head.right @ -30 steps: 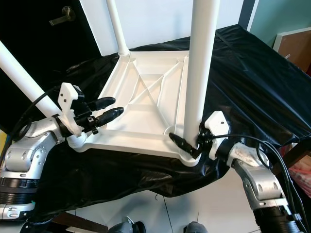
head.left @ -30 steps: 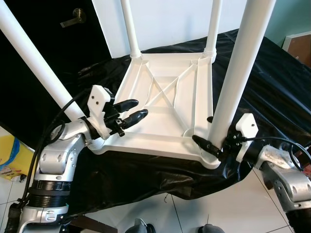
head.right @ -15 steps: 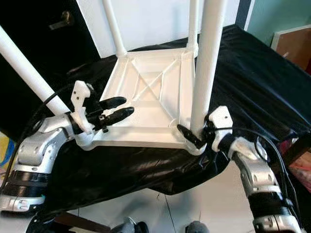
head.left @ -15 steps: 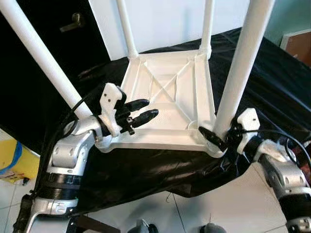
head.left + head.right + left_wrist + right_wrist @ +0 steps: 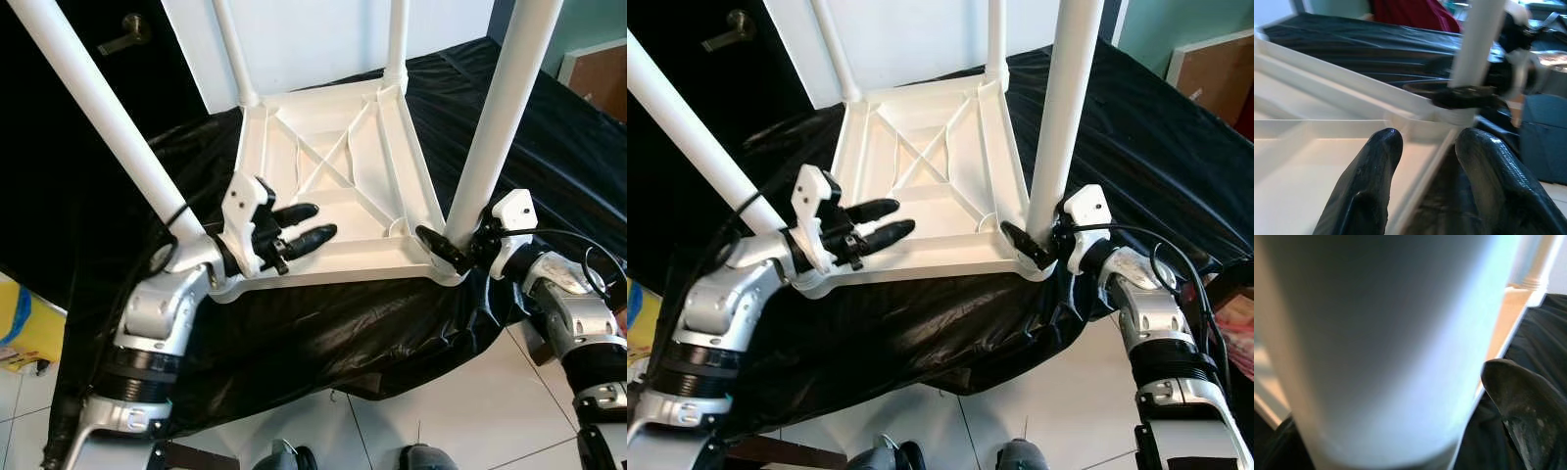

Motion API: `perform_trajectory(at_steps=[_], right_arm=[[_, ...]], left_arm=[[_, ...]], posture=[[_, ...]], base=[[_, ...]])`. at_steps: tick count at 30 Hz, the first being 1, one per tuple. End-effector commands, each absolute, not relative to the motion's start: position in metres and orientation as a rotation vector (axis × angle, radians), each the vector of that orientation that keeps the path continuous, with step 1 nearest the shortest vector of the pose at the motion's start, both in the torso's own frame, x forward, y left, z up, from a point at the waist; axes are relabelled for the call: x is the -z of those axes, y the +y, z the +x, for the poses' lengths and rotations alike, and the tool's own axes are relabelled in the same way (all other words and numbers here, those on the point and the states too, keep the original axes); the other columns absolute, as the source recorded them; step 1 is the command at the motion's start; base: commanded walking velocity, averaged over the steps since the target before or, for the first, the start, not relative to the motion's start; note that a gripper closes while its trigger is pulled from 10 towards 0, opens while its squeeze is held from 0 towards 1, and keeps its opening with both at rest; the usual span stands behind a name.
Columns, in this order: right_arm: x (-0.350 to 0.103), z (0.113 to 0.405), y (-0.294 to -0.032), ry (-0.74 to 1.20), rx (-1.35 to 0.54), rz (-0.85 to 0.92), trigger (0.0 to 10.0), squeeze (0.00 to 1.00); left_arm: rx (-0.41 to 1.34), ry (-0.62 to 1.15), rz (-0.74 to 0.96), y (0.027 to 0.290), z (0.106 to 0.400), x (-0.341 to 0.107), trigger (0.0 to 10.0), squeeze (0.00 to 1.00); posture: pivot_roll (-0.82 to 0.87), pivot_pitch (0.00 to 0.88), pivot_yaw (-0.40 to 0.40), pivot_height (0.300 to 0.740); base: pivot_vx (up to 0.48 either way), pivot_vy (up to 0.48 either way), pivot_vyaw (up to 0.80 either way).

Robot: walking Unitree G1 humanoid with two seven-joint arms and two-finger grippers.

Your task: Building children table

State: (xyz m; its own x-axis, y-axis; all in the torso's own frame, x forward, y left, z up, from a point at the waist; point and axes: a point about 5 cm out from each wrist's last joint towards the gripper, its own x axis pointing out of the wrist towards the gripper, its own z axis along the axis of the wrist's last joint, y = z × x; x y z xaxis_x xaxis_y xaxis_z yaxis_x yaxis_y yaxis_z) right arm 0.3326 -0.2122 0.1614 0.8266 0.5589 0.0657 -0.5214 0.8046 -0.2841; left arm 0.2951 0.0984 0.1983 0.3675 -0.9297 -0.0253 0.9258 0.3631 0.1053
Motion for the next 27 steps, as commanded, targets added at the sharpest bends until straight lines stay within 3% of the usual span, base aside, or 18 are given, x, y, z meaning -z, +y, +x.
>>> perform_trajectory(at_steps=[1, 9, 10, 15, 27], right_arm=[[-0.150, 0.331, -0.200, -0.131, -0.573, -0.229, 10.0, 0.00], [-0.148, 0.329, -0.195, -0.140, -0.573, -0.215, 10.0, 0.00], [-0.146, 0.325, -0.191, -0.133, -0.532, -0.213, 0.0, 0.00], [-0.142, 0.316, -0.188, -0.135, -0.435, -0.208, 0.0, 0.00], [-0.145, 0.302, -0.187, -0.167, -0.248, -0.160, 0.0, 0.00]], left_arm=[[1.149, -0.034, 0.115, 0.093, 0.293, -0.196, 10.0, 0.00], [1.149, -0.039, 0.114, 0.088, 0.291, -0.195, 10.0, 0.00], [1.103, -0.043, 0.123, 0.082, 0.291, -0.192, 10.0, 0.00], [0.997, -0.038, 0.128, 0.073, 0.296, -0.186, 10.0, 0.00], [0.999, -0.049, 0.135, 0.065, 0.294, -0.187, 10.0, 0.00]], posture=[[-0.09, 0.150, 0.131, 0.740], [-0.08, 0.153, 0.125, 0.740], [-0.08, 0.152, 0.120, 0.740], [-0.08, 0.150, 0.118, 0.740], [-0.10, 0.139, 0.116, 0.740]], base=[[0.000, 0.000, 0.00], [0.000, 0.000, 0.00], [0.000, 0.000, 0.00], [0.000, 0.000, 0.00], [0.000, 0.000, 0.00]])
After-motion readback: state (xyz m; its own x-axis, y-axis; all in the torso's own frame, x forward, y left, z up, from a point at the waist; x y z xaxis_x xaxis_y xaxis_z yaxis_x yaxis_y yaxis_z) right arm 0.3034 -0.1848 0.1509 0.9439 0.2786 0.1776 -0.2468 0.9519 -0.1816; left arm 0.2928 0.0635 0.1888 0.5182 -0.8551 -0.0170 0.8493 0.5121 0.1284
